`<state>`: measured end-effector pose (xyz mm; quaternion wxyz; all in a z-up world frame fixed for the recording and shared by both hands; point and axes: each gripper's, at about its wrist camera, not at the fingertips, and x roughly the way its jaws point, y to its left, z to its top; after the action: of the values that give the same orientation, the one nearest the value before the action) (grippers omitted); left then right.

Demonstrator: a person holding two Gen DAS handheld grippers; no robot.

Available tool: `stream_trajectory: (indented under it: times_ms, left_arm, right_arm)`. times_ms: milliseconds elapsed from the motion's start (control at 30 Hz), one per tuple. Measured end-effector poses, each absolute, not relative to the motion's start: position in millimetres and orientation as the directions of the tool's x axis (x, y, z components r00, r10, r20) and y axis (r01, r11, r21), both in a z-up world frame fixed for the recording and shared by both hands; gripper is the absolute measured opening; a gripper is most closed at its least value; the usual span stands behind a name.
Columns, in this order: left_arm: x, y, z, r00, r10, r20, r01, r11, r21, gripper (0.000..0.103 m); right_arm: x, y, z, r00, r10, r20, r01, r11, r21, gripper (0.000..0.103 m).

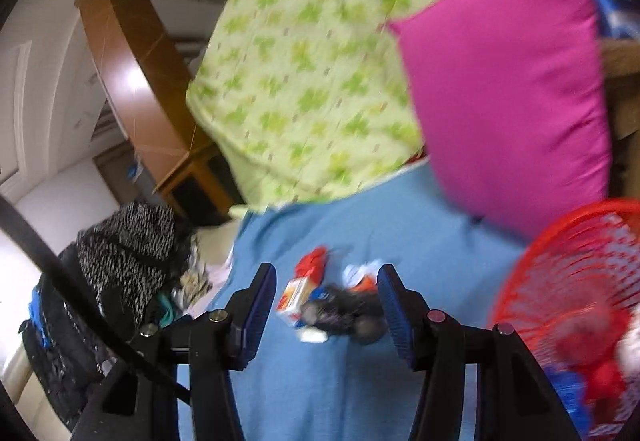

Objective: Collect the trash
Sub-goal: 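Grasp the black plastic bags with the right gripper and lift them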

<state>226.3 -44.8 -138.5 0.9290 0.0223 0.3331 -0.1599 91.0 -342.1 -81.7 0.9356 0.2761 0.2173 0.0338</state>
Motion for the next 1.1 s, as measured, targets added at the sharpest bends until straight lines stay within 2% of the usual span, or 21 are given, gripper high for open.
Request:
stream_trajectory:
  times_ms: [233, 367, 433, 500, 633, 767, 900, 933, 1000, 1033, 1100]
  left_arm:
    - [240.4, -66.1, -173.7, 0.626, -0.362, -0.691, 0.407, 0.907, -0.107, 0.067]
    - [248.4, -72.1, -182.5, 0.59, -0.39, -0.707, 0.432, 0.892, -0.132, 0.067]
    - [254.2, -71.3, -186.8, 0.57, -0.4, -0.718, 0.433, 0.889, -0.152, 0.067]
    - [259.5, -68.3, -191.1, 0.557, -0.399, -0.728, 0.426, 0.89, -0.161, 0.067]
    - [268.7, -53.7, -194.5, 0.558, -0.383, -0.736, 0.4, 0.901, -0.166, 0.067]
    - [273.7, -48.9, -195.2, 0.553, -0.388, -0.737, 0.4, 0.9, -0.173, 0.067]
    - [272.4, -58.3, -195.7, 0.539, -0.409, -0.736, 0.444, 0.881, -0.165, 0.067]
    - [271.9, -61.7, -195.5, 0.535, -0.418, -0.734, 0.457, 0.874, -0.165, 0.067]
    - [271.0, -67.0, -194.8, 0.53, -0.438, -0.726, 0.477, 0.862, -0.171, 0.067]
    - [270.5, -69.4, -194.0, 0.528, -0.451, -0.719, 0.485, 0.856, -0.18, 0.067]
    - [270.2, -74.3, -192.8, 0.517, -0.483, -0.706, 0.5, 0.841, -0.209, 0.067]
  right_arm:
    - [166.4, -322.3, -154.9, 0.792, 0.253, -0.556, 0.128, 0.822, 0.556, 0.056]
    - [196.4, -320.0, -181.4, 0.747, 0.3, -0.593, 0.141, 0.8, 0.583, 0.057]
    - [204.2, -317.0, -187.2, 0.739, 0.297, -0.605, 0.136, 0.813, 0.566, 0.063]
    - [210.5, -309.1, -189.4, 0.732, 0.289, -0.617, 0.098, 0.851, 0.515, 0.071]
    - [218.1, -294.8, -196.7, 0.706, 0.3, -0.642, 0.003, 0.905, 0.426, 0.072]
    - [229.7, -284.6, -214.7, 0.692, 0.212, -0.69, -0.016, 0.96, 0.279, 0.072]
    - [238.3, -278.4, -222.1, 0.723, 0.146, -0.675, -0.036, 0.984, 0.174, 0.072]
    - [241.8, -278.6, -224.5, 0.719, 0.136, -0.682, -0.03, 0.986, 0.166, 0.068]
    - [245.4, -284.3, -227.5, 0.709, 0.14, -0.691, -0.008, 0.982, 0.191, 0.047]
    - [244.5, -286.9, -226.2, 0.711, 0.137, -0.69, 0.002, 0.98, 0.198, 0.042]
    - [239.3, -295.4, -217.9, 0.726, 0.144, -0.672, 0.022, 0.972, 0.232, 0.039]
